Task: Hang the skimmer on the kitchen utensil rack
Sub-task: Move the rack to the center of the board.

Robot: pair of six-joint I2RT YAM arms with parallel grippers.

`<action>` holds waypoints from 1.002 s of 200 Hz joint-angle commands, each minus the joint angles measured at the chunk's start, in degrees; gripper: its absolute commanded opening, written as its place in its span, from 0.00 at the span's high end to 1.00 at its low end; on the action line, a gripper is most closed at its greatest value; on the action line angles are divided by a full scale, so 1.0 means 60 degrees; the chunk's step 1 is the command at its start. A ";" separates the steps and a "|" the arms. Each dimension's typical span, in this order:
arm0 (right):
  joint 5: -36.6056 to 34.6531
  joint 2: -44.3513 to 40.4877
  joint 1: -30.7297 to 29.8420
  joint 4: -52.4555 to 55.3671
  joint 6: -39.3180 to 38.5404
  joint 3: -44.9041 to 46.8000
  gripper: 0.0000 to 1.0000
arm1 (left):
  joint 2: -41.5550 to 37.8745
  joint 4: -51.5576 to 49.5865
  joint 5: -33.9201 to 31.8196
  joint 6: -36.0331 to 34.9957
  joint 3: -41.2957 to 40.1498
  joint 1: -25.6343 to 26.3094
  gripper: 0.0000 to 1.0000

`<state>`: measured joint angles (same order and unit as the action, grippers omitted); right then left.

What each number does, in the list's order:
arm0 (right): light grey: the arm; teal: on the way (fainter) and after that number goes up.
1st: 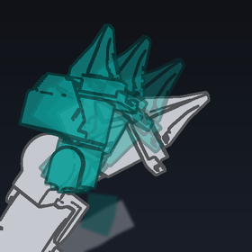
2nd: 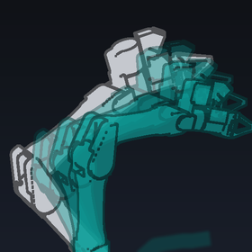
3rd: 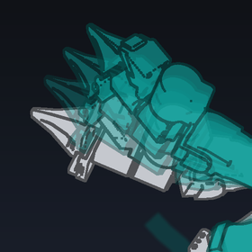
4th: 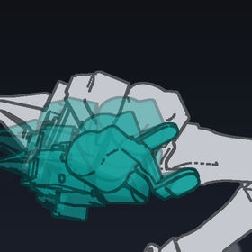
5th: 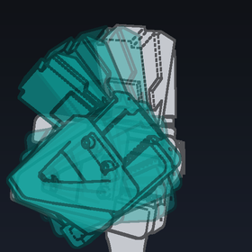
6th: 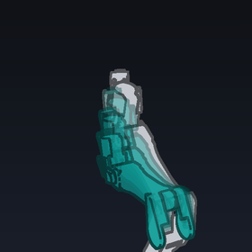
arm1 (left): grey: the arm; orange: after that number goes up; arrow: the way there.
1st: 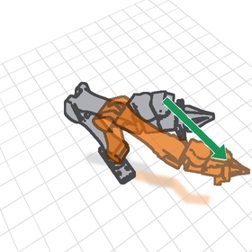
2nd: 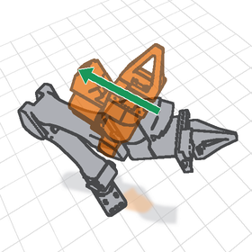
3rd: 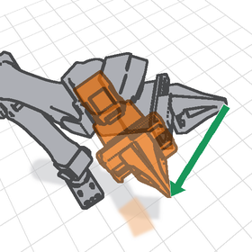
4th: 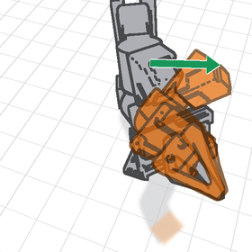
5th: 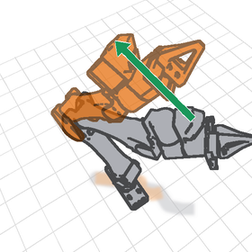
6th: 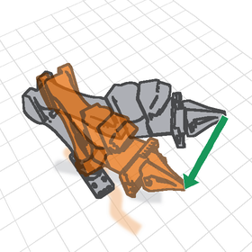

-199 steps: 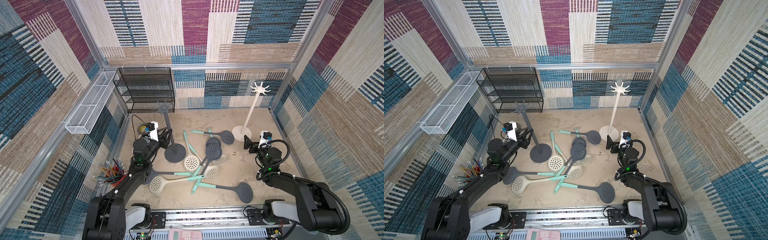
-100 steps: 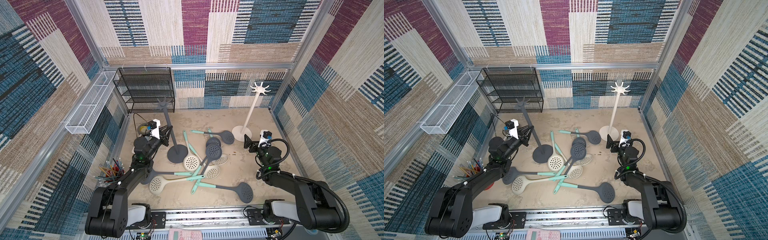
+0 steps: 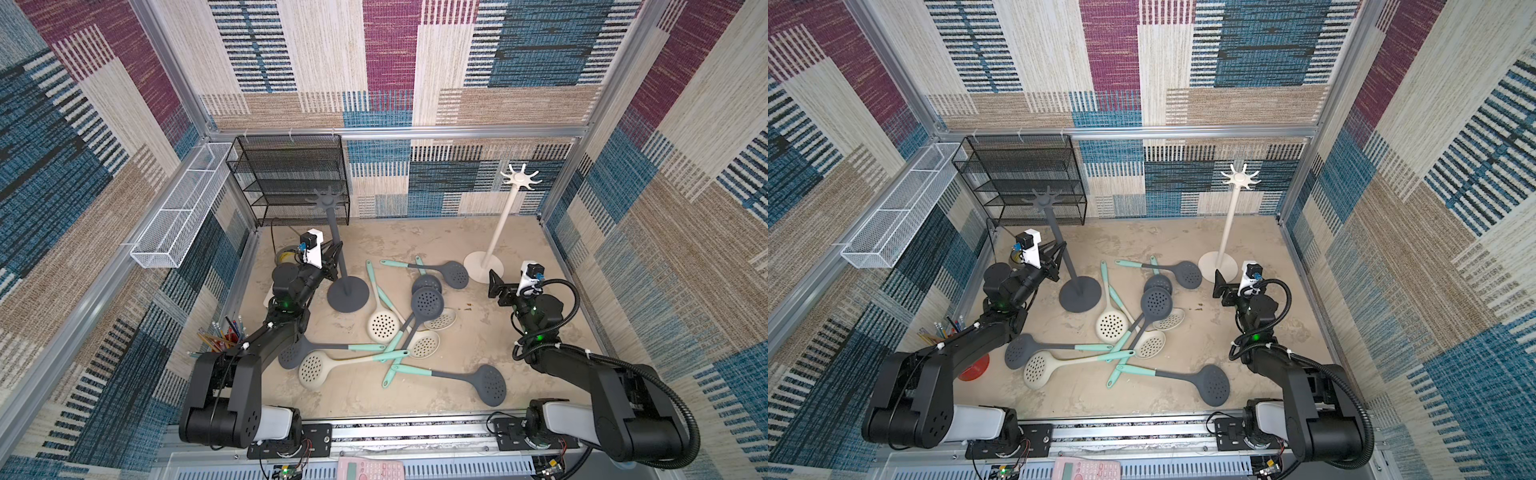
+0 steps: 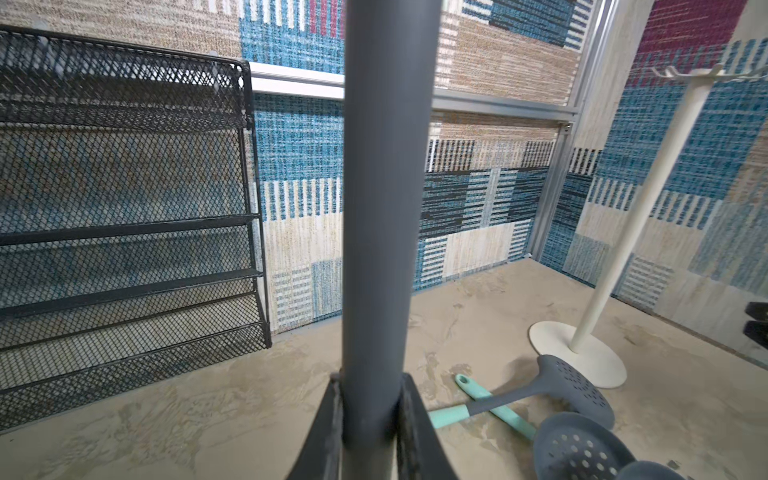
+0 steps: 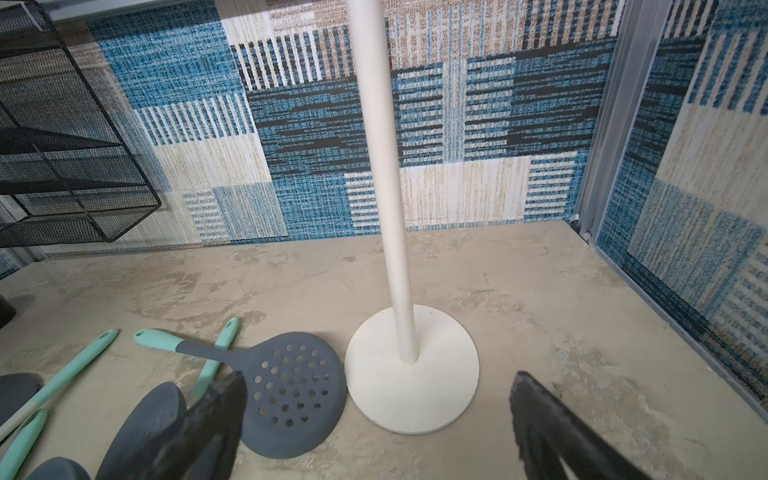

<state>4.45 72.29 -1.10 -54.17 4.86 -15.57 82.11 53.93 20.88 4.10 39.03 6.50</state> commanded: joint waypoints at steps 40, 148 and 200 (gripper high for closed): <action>0.0072 0.0025 -0.0006 -0.0249 -0.0018 -0.0080 0.01 | 0.1524 0.2101 -0.0598 -0.0482 0.1277 -0.0215 0.98; 0.0129 0.0075 -0.0014 -0.0156 -0.0083 -0.0142 0.01 | 0.2918 0.2336 -0.0522 -0.0083 0.2280 -0.0747 0.91; 0.0184 -0.0396 -0.0168 0.0475 0.0380 -0.0327 0.01 | 0.1999 0.0872 -0.0727 0.0122 0.1944 -0.0719 0.62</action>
<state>4.97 71.40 -1.87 -52.23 4.64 -16.86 97.32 60.42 17.17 4.03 51.51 2.11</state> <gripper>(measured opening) 0.992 0.310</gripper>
